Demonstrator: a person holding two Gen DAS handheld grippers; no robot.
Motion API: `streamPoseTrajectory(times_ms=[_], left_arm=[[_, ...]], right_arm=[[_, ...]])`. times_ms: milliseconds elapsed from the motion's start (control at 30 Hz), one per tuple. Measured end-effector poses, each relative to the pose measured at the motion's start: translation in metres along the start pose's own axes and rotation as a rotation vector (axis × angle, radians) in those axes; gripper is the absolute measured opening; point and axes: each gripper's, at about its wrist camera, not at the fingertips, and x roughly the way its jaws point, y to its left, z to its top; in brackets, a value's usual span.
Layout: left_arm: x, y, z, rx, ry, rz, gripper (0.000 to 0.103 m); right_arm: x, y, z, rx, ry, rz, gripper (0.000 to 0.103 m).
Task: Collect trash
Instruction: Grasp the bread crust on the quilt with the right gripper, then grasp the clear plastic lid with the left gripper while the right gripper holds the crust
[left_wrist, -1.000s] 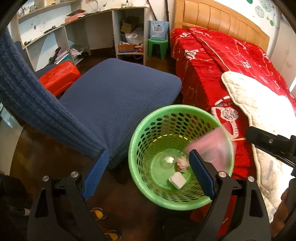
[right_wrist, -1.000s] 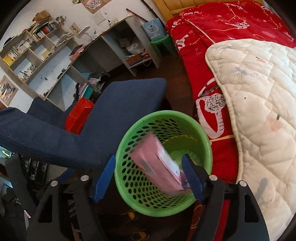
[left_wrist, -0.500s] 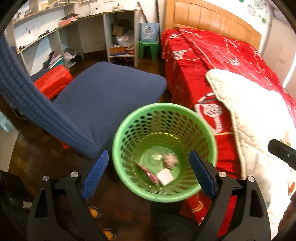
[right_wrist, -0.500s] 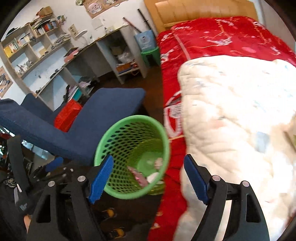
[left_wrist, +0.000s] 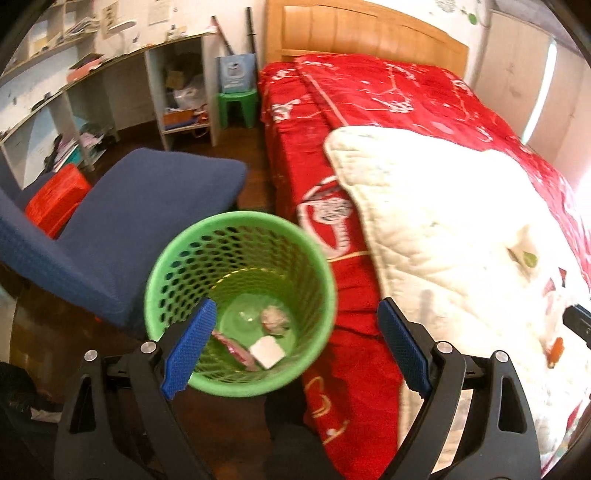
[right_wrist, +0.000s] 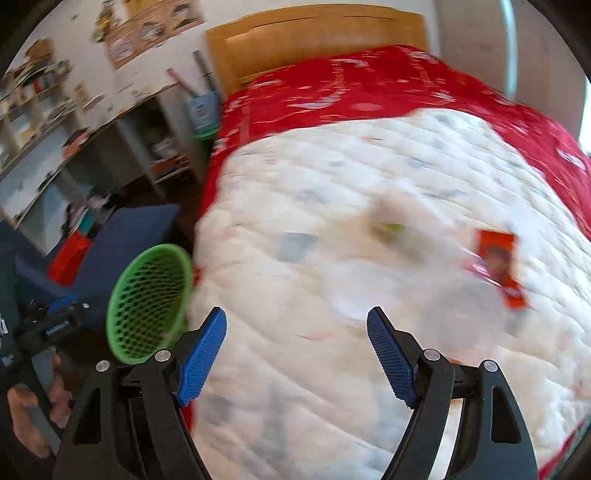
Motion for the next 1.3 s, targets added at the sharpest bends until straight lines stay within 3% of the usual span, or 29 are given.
streamPoseTrajectory(times_ms=[267,333,567,800,1100,1200,1300], left_arm=[[0.000,-0.047,0.003,0.069,-0.001,-0.061,0.088],[0.000,-0.059,0.004,0.091,-0.002,-0.068,0.088],[-0.004,-0.089,0.003,0.144,0.001,-0.098,0.088],[-0.007,-0.119,0.001,0.196,0.003,-0.154,0.088],[-0.010,-0.176,-0.009,0.304,0.021,-0.300,0.086],[-0.011,-0.200,-0.014,0.347,0.025,-0.357,0.082],[-0.008,-0.225,-0.019,0.390,0.041,-0.406,0.075]], right_arm=[[-0.017,-0.086,-0.039,0.131,0.031,-0.125,0.076],[-0.016,-0.100,-0.048,0.156,0.042,-0.134,0.070],[0.000,-0.106,-0.058,0.181,0.066,-0.103,0.062],[0.019,-0.111,-0.061,0.209,0.093,-0.118,0.048],[0.004,-0.119,-0.064,0.213,0.071,-0.093,0.033],[-0.005,-0.124,-0.067,0.212,0.066,-0.089,0.026],[-0.012,-0.130,-0.071,0.208,0.069,-0.081,0.026]])
